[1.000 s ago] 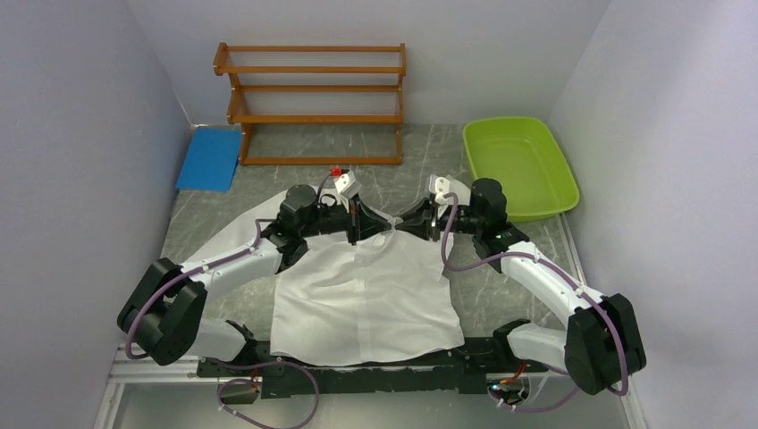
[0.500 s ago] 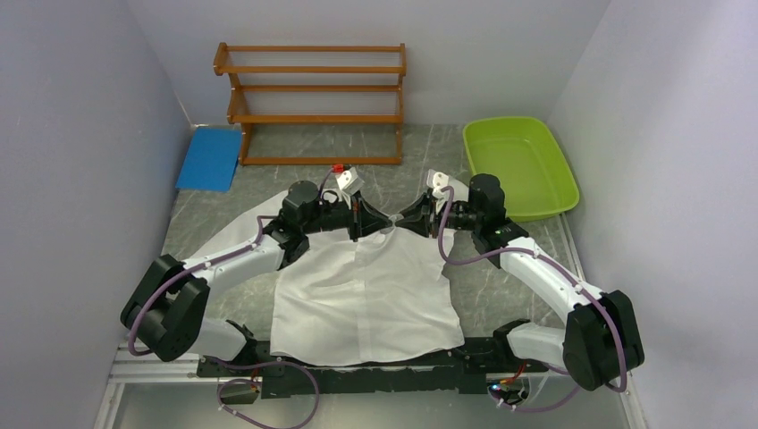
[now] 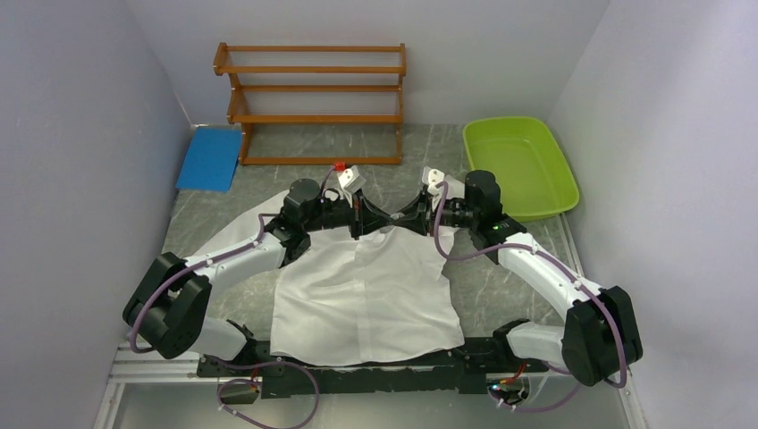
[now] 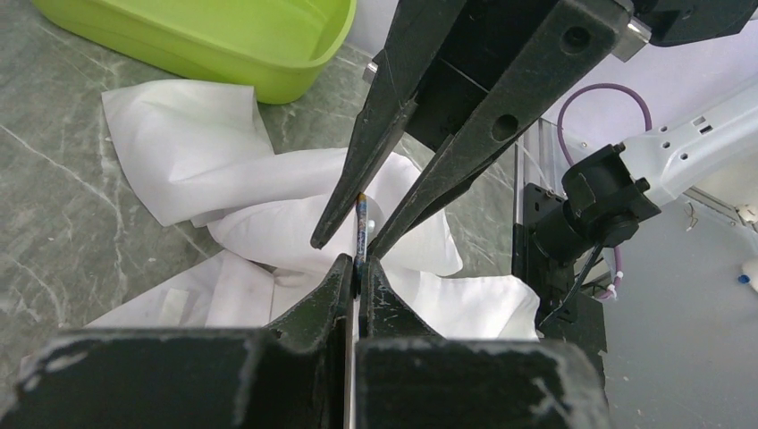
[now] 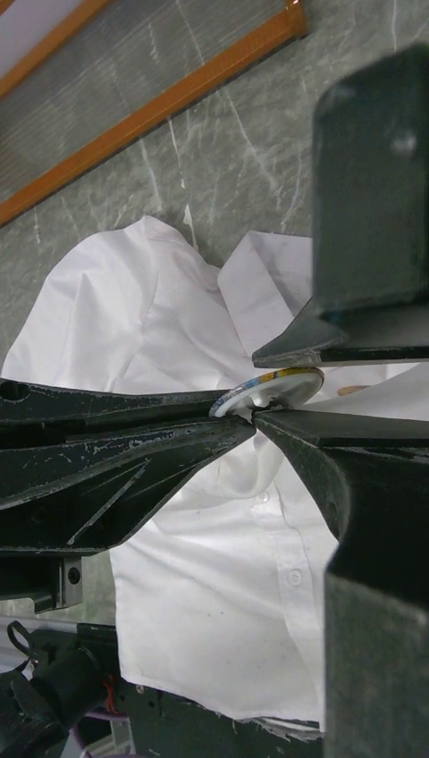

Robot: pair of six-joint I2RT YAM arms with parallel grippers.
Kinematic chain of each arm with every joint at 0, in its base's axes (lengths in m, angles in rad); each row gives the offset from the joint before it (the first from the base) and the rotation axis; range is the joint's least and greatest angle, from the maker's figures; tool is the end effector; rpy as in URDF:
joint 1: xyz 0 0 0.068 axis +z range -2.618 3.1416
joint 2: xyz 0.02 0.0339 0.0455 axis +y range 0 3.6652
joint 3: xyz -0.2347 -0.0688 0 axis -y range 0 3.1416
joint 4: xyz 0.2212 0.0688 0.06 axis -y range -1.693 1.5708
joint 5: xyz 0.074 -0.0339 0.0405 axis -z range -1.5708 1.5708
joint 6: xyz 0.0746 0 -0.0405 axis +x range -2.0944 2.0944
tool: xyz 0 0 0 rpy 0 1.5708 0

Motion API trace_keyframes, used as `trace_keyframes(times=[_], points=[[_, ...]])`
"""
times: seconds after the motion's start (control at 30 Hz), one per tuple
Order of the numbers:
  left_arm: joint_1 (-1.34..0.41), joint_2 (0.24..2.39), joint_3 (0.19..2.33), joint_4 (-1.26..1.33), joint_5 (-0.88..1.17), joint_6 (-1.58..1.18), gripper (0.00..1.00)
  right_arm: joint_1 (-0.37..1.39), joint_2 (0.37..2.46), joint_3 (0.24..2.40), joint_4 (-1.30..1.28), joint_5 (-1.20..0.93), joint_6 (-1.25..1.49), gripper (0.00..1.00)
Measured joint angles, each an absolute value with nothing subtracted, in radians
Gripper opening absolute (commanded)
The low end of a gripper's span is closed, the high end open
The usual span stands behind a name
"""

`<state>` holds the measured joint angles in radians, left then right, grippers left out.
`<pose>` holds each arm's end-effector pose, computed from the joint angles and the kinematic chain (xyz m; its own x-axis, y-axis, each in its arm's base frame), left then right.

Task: Pin the brooch onto the clothing
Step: Pin the brooch to the clothes.

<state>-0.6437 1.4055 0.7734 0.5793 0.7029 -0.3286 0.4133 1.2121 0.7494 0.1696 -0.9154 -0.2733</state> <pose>0.2318 -0.2342 0.2558 -0.3544 -0.0419 -0.9342 0.9085 0.2212 -0.3546 0.2297 0.1653 0.2537 -0.0011 -0.1801 -0.9836 -0.9764 0.2126 -0.0378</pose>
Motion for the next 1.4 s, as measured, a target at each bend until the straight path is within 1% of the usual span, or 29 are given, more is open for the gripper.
trace_keyframes(times=[0.07,0.2,0.23,0.53,0.73,1.1,1.2,1.33,1.4], points=[[-0.643,1.406,0.773,0.580,0.702,-0.324,0.03,0.414,1.217,0.764,0.145,-0.915,-0.276,0.17],[-0.643,1.406,0.773,0.579,0.702,-0.316,0.03,0.416,1.217,0.768,0.128,-0.908,-0.273,0.01],[-0.643,1.406,0.773,0.579,0.702,-0.316,0.03,0.416,1.217,0.768,0.128,-0.906,-0.273,0.00],[-0.644,1.391,0.751,0.587,0.689,-0.309,0.03,0.424,1.215,0.765,0.124,-0.907,-0.273,0.00],[-0.659,1.369,0.721,0.610,0.675,-0.317,0.03,0.426,1.171,0.707,0.189,-0.925,-0.274,0.00],[-0.671,1.358,0.639,0.777,0.649,-0.415,0.02,0.420,1.123,0.653,0.267,-0.977,-0.271,0.00],[-0.671,1.358,0.622,0.815,0.648,-0.439,0.03,0.419,1.102,0.629,0.294,-0.986,-0.268,0.09],[-0.671,1.356,0.613,0.851,0.648,-0.458,0.03,0.419,1.071,0.604,0.333,-0.997,-0.261,0.18],[-0.671,1.356,0.613,0.863,0.650,-0.463,0.03,0.419,1.063,0.603,0.340,-0.997,-0.262,0.26]])
